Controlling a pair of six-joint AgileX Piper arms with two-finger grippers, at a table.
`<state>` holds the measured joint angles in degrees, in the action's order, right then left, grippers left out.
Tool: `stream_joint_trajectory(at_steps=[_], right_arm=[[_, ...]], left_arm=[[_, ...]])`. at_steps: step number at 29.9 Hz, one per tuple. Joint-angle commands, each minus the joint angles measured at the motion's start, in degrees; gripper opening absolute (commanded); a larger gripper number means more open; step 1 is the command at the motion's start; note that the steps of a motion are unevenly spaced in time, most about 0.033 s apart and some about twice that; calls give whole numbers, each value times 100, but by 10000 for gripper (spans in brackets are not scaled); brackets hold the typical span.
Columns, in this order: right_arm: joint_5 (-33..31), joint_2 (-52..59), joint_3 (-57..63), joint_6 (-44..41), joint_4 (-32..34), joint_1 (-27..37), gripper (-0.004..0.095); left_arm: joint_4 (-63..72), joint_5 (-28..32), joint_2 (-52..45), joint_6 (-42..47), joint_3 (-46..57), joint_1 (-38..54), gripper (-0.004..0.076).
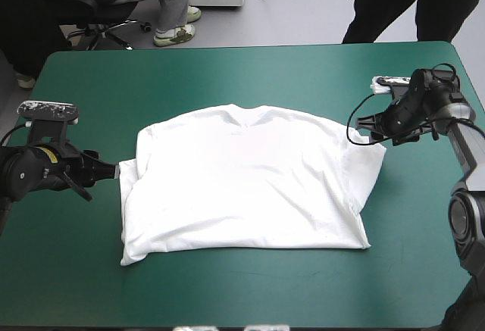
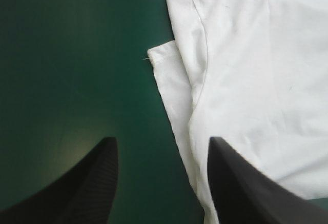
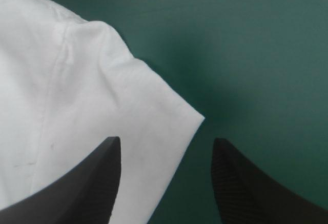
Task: Fold the cloth
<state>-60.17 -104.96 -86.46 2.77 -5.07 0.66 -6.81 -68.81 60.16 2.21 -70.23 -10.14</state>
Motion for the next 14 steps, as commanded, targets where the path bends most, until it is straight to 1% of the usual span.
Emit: stream_joint_trajectory(at_steps=[1,10,14], right_arm=[[20,67,-241,17,155,56,499],[70,-317,-241,-11,144,100,499],[32,-536,-241,13,-192,100,495]], left_arm=[[10,168,-72,39,-147,-15,380],[10,2,-72,39,-147,-15,380],[10,-21,-72,39,-147,-15,380]])
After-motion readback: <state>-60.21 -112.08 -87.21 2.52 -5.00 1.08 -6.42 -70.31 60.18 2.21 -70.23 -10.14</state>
